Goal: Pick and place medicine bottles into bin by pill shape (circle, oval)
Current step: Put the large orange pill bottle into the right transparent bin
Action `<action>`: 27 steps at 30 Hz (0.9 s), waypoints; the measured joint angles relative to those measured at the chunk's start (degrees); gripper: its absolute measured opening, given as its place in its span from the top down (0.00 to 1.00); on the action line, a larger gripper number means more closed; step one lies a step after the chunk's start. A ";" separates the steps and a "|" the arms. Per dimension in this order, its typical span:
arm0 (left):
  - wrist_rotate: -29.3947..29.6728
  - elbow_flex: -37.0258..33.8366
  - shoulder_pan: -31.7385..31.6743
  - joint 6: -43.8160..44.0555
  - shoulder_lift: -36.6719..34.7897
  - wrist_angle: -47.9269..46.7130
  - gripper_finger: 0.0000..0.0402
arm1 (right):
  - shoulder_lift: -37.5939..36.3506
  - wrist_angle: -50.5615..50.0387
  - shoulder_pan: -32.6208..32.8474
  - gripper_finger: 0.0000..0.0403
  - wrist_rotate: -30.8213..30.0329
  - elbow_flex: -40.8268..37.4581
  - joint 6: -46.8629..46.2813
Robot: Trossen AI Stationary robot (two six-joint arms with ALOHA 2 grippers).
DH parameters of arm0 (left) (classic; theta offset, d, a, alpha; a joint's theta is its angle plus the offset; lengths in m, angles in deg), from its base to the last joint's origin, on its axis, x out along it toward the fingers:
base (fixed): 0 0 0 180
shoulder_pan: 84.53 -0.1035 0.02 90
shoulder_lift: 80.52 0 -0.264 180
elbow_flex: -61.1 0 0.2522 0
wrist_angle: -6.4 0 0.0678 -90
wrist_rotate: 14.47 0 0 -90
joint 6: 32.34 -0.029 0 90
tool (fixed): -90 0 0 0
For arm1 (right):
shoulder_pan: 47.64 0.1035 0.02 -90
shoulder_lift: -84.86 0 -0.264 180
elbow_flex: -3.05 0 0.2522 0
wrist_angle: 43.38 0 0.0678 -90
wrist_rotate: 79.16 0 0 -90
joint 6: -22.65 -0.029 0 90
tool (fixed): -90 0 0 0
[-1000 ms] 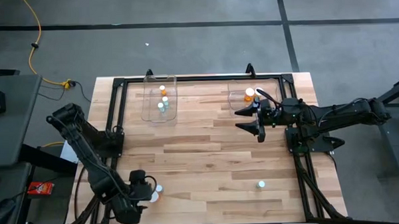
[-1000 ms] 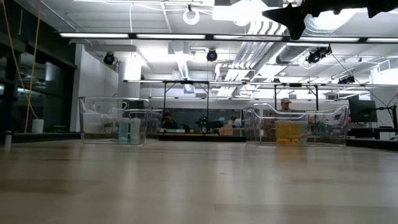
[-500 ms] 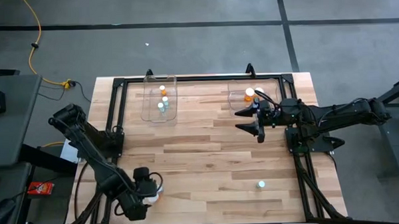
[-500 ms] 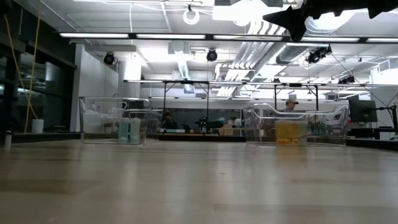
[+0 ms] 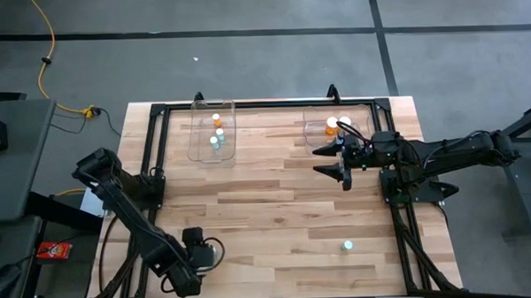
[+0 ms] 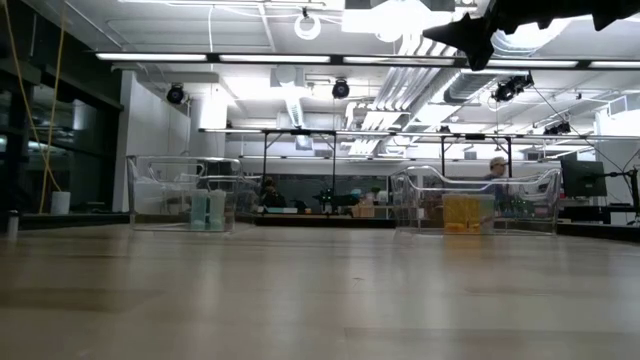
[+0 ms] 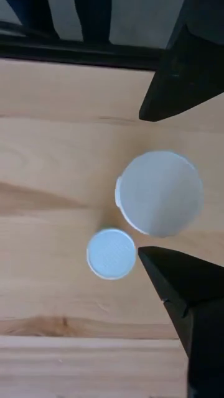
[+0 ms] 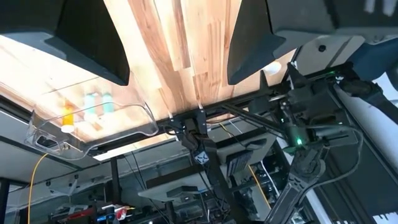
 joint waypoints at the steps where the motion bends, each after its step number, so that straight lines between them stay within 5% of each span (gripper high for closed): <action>1: 0.00 0.00 0.00 0.07 0.30 -0.21 0.16 | 0.00 -0.06 0.02 0.35 0.00 0.00 0.00; 11: 0.22 0.00 0.02 0.28 1.62 -1.16 0.19 | 0.00 -0.63 0.02 0.35 0.01 0.00 0.02; 27: 0.39 0.00 0.04 -0.63 1.62 -1.58 0.46 | 0.00 -1.00 0.02 0.35 0.00 0.00 0.00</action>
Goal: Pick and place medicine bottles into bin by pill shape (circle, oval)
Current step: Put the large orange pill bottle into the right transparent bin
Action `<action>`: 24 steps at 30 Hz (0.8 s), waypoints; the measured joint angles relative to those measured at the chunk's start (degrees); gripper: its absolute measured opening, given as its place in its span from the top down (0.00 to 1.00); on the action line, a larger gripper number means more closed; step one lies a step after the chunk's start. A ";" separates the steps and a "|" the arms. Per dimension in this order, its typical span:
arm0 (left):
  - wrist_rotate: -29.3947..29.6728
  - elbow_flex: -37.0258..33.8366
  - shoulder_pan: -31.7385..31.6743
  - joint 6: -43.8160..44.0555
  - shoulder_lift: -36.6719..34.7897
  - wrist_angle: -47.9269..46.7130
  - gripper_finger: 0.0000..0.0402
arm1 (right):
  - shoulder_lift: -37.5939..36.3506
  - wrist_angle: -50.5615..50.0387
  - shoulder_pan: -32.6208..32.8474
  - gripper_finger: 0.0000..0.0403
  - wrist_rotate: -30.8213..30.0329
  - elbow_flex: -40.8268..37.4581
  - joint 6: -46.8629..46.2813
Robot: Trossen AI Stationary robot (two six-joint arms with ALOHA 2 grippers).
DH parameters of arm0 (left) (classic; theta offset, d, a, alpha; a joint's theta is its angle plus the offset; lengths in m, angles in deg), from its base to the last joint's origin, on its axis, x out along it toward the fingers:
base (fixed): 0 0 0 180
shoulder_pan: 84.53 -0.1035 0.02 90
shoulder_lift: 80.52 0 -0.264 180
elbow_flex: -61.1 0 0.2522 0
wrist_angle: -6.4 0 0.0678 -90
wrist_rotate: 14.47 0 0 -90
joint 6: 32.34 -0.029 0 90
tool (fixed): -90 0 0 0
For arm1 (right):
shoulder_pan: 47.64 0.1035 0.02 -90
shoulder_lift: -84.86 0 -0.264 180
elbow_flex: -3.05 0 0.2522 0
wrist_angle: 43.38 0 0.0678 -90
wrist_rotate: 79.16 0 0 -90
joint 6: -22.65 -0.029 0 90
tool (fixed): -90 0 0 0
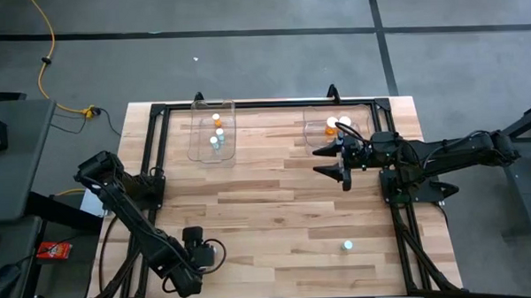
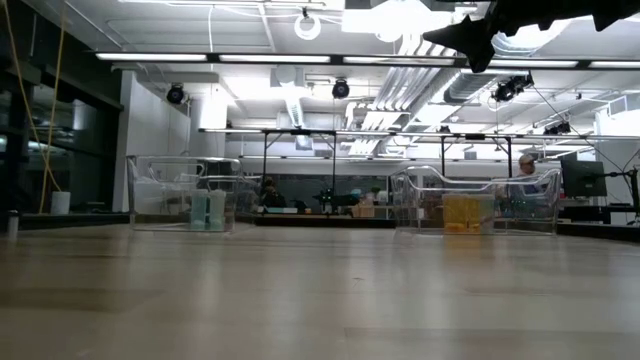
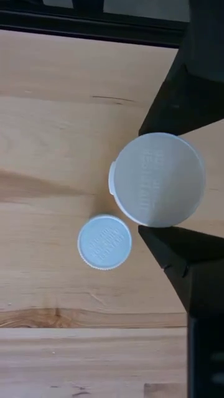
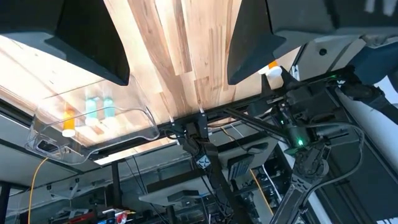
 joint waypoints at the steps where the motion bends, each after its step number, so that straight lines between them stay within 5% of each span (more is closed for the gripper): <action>1: 0.00 0.00 0.00 -0.01 -0.03 0.01 0.48 | 0.00 0.00 -0.02 0.35 0.00 0.00 0.04; 9: -2.77 -0.02 0.04 -0.03 -3.45 -1.79 0.51 | 0.00 0.01 -0.02 0.35 0.00 0.00 -0.04; 17: -3.27 -0.02 -0.25 -0.08 -20.47 -2.40 0.50 | 0.00 0.16 -0.01 0.35 0.02 0.00 -0.26; 24: 2.33 0.74 -12.37 -7.35 -32.57 -4.74 0.50 | 0.00 3.95 -0.02 0.35 0.00 0.00 -1.40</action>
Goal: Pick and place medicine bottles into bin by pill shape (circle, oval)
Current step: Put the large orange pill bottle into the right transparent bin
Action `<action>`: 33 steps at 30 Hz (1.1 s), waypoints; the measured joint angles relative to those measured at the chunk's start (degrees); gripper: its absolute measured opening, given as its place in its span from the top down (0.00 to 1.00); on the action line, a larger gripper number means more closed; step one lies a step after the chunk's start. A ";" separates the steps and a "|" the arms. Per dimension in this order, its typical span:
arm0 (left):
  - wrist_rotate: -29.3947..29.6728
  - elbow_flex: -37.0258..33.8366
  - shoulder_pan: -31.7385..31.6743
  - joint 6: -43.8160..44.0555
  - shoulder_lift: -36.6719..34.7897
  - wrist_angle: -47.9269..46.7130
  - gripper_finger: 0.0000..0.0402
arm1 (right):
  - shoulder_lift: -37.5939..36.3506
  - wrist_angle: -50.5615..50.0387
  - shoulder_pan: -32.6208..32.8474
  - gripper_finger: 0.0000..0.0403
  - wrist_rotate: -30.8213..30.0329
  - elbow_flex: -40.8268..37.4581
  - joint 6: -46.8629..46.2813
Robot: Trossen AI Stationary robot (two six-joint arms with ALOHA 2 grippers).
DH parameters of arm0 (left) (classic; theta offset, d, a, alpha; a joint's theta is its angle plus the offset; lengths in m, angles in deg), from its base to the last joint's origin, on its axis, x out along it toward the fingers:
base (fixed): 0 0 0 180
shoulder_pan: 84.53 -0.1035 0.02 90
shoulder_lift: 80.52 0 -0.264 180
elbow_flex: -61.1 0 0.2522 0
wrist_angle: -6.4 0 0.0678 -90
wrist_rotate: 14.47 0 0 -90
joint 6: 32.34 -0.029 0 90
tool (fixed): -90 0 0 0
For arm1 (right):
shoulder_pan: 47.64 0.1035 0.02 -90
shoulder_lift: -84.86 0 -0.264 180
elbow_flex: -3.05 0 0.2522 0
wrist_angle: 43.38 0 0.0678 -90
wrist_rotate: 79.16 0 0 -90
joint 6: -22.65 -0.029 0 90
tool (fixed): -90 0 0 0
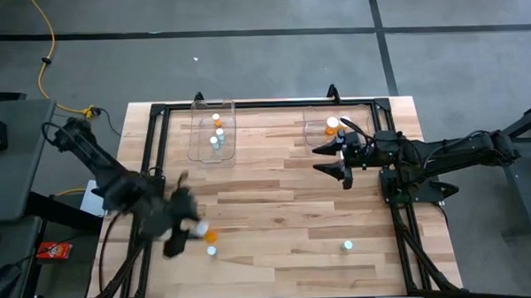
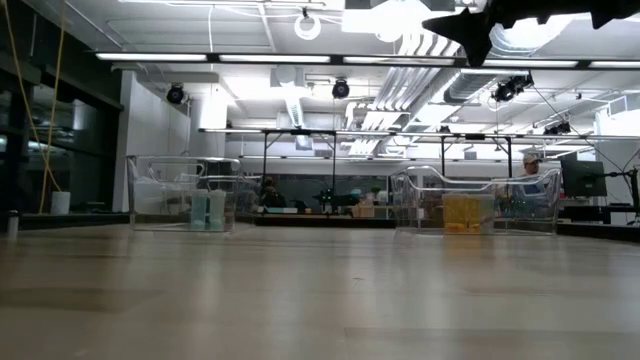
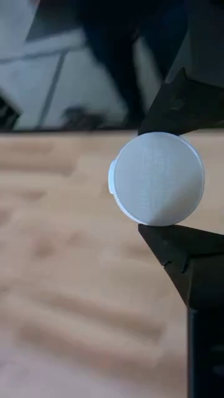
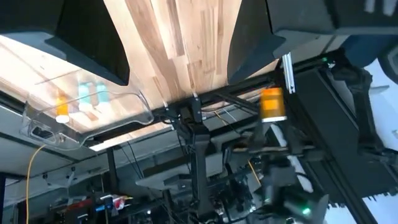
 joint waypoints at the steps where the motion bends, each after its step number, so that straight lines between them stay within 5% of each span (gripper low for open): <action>1: 0.03 0.34 -3.18 -3.63 -0.19 0.05 0.50 | 0.08 0.09 0.01 0.35 0.00 0.00 0.00; 8: -7.10 1.07 -26.21 -28.72 2.24 5.90 0.50 | 5.81 -1.96 2.75 0.35 -1.92 2.79 1.63; 14: -13.80 1.18 -38.66 -37.84 6.70 14.57 0.50 | 16.03 -3.87 5.14 0.35 -5.70 9.04 7.83; 23: -14.07 1.15 -42.98 -34.80 12.46 19.56 0.50 | 30.61 -3.47 5.09 0.35 -6.82 19.53 10.62; 33: -13.08 1.12 -42.82 -32.25 13.42 22.64 0.50 | 40.15 -14.07 3.09 0.35 -9.82 30.14 13.97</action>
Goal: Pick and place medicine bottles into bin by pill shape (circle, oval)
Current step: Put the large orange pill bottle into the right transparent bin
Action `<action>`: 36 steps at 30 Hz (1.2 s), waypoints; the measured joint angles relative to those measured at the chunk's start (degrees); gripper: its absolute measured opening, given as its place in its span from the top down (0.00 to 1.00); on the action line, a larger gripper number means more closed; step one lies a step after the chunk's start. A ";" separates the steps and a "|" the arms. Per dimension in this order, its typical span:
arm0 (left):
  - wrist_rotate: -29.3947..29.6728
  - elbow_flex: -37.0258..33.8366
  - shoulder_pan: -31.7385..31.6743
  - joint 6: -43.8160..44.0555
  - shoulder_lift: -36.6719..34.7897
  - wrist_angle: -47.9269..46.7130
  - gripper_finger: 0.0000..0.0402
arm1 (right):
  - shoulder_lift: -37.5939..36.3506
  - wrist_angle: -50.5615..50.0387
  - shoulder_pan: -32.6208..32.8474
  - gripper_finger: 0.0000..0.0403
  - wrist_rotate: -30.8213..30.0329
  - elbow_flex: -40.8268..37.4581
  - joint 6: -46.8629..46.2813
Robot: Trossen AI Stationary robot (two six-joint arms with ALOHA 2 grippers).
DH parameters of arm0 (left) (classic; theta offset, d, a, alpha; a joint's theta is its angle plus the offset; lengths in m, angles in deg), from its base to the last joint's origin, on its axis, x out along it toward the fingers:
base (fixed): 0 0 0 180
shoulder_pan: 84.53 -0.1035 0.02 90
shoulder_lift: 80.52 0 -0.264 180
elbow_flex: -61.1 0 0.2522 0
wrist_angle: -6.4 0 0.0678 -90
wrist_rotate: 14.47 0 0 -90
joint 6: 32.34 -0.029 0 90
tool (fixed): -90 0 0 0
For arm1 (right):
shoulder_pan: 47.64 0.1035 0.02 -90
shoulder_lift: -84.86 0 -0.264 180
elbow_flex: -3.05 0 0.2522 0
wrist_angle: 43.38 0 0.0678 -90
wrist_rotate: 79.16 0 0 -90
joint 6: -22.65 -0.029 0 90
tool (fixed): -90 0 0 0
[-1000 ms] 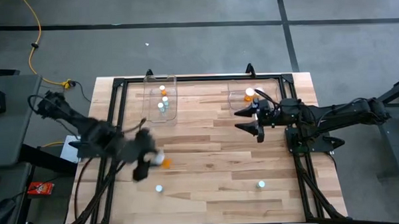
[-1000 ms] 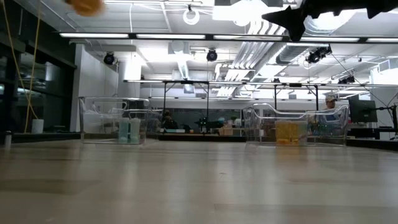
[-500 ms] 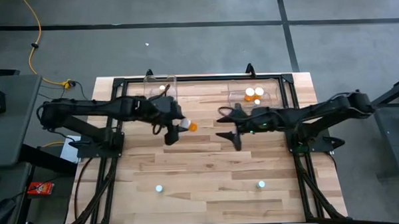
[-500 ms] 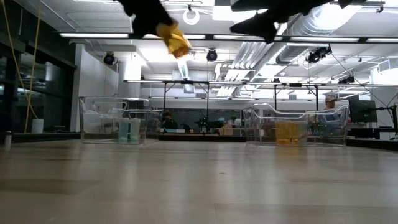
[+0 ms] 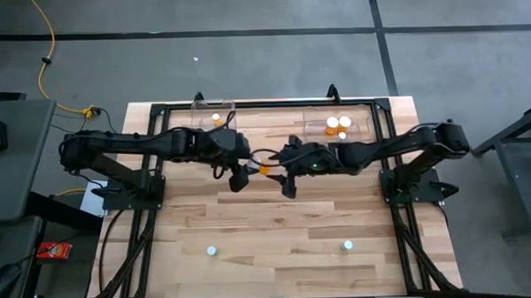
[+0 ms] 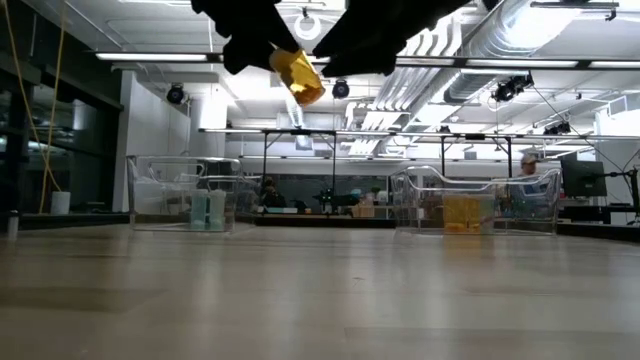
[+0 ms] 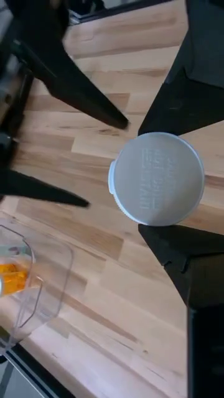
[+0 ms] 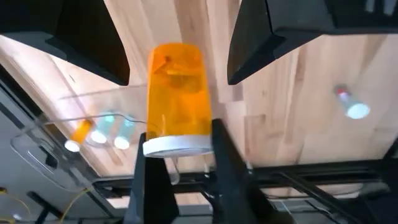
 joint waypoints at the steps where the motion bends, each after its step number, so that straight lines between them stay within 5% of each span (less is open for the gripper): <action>1: 0.06 0.00 0.00 0.56 0.01 0.42 0.50 | 0.52 -0.19 -0.27 0.35 0.00 0.58 0.00; 21: -0.18 0.00 0.17 -1.98 0.01 6.95 0.50 | 2.76 -0.19 -1.03 0.36 1.91 2.58 -3.02; 36: -0.48 0.00 0.20 -1.96 0.01 6.97 0.50 | 2.66 -0.26 -1.03 0.59 1.71 2.58 -1.94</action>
